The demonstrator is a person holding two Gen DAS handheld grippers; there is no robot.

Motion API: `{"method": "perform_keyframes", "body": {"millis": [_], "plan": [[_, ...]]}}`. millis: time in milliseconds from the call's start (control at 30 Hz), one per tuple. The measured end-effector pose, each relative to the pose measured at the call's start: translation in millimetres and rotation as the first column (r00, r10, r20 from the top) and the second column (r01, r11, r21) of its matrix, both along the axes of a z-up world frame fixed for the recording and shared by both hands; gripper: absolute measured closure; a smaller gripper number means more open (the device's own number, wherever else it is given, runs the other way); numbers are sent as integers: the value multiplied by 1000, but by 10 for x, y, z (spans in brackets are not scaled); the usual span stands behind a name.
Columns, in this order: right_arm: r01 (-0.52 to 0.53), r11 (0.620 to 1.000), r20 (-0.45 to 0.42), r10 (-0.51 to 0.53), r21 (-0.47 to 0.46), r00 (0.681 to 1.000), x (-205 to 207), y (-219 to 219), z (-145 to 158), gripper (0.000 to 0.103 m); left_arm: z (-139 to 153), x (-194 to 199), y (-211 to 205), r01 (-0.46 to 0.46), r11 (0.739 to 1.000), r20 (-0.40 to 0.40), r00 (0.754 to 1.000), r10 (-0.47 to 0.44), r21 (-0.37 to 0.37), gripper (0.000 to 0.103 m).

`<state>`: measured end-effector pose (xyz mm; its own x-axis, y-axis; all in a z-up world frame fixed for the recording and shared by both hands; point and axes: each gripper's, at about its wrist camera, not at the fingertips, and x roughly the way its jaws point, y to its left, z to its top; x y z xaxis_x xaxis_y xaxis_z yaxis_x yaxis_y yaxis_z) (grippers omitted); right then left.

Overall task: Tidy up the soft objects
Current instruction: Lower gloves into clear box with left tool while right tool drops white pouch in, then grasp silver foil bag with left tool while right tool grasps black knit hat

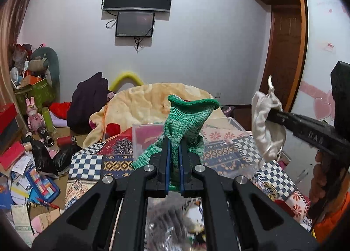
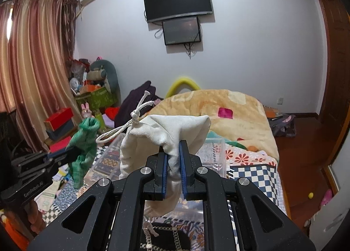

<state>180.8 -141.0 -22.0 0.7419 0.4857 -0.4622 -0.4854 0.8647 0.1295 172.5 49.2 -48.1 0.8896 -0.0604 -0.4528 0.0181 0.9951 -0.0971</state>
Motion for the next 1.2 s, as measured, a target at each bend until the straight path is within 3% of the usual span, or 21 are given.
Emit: {"method": "perform_keyframes", "body": {"millis": [333, 500, 700, 767, 833, 933, 1033, 1200], "plan": [[-3, 995, -120, -9, -99, 993, 365, 205, -346, 93, -322, 554, -102, -5, 999, -125, 992, 10, 44, 97], [-9, 991, -192, -17, -132, 981, 472, 221, -466, 93, -537, 755, -39, 18, 1000, -223, 975, -22, -20, 97], [-9, 988, -241, -28, -153, 970, 520, 240, -525, 92, -646, 815, -27, 1, 999, -262, 965, -11, -35, 96], [-14, 988, -264, -28, -154, 964, 545, 248, -532, 86, -632, 787, -44, 6, 1000, -259, 966, -14, -31, 92], [-16, 991, -273, -21, -134, 962, 538, 204, -517, 67, -590, 726, -78, 12, 1000, -248, 969, -16, -16, 81], [-7, 994, -240, -20, -111, 971, 459, 138, -441, 50, -509, 632, -113, 21, 1000, -215, 976, -19, 4, 66], [-15, 996, -205, -4, -91, 979, 357, 84, -329, 46, -394, 514, -106, 16, 1000, -174, 985, -18, -8, 54], [-13, 997, -133, 4, -73, 991, 150, 36, -142, 40, -161, 280, -68, 1, 999, -99, 995, -6, -46, 45]]}}
